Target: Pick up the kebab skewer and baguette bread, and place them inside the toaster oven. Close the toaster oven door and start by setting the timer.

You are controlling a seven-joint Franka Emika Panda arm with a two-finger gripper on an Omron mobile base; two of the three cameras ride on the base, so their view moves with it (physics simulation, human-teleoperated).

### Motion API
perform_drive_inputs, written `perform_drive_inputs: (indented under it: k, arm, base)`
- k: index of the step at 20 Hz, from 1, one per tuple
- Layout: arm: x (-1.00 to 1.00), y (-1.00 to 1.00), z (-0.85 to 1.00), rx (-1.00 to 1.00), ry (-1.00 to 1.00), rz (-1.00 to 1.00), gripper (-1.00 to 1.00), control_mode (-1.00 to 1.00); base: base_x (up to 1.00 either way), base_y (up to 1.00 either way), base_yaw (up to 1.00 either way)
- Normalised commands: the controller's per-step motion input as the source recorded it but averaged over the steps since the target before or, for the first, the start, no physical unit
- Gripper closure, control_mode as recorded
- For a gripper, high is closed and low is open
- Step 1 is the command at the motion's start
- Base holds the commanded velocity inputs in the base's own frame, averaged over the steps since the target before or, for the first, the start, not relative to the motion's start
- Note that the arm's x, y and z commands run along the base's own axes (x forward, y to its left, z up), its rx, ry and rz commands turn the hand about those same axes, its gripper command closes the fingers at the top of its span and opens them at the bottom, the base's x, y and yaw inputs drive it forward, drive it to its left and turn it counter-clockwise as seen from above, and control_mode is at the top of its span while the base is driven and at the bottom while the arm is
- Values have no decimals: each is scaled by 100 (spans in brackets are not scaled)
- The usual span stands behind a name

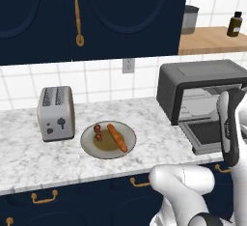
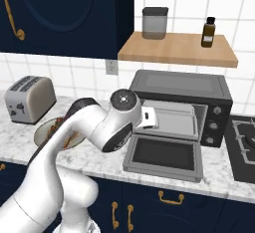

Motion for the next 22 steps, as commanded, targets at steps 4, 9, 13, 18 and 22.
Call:
perform_drive_inputs:
  k: [4,9,13,18,22]
  arm:
    - [-24,100,3,4,20,-22,100,-100]
    - [0,100,0,9,12,-8,100,-100]
    - [41,100,-7,17,17,0,-100,-100]
    - [61,100,-30,9,10,3,-100,-100]
    - [68,99,-56,0,10,6,-100,-100]
  base:
    - [0,0,0]
    - [0,0,0]
    - [0,0,0]
    - [0,0,0]
    - [0,0,0]
